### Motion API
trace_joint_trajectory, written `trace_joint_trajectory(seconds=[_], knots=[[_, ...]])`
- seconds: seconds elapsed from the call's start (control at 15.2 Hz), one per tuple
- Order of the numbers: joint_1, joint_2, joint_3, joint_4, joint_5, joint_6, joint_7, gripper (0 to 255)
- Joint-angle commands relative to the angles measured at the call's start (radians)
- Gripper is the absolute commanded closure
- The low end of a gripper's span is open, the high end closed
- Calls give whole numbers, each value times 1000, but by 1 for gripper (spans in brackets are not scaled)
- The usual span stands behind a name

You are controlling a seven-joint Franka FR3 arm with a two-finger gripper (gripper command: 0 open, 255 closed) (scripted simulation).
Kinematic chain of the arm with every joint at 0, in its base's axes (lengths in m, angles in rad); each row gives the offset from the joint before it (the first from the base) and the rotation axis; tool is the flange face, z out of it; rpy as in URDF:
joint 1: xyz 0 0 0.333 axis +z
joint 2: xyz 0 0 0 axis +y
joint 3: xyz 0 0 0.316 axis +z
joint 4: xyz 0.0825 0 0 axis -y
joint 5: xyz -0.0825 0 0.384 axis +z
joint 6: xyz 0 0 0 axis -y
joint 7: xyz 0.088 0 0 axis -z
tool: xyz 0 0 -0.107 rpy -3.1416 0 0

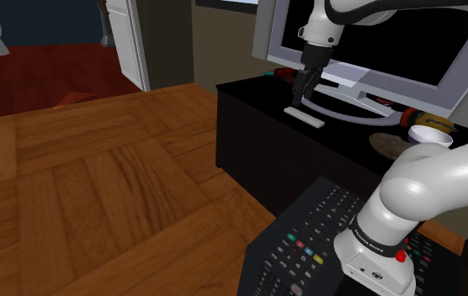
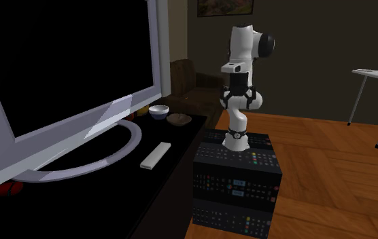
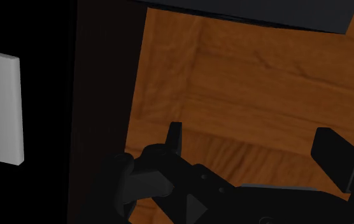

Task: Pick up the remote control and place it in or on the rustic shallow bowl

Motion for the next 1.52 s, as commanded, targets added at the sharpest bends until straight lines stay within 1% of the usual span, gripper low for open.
trace_joint_trajectory(seconds=[0.0, 0.4, 0.79, 1.12, 1.45], knots=[[-17, 43, -37, 5, -23, 36, -41, 0], [-59, 182, -140, 28, -73, 149, -153, 0], [-88, 354, -240, 95, -87, 252, -269, 0], [-107, 517, -316, 182, -61, 323, -375, 0], [-132, 697, -376, 299, 4, 371, -492, 0]])
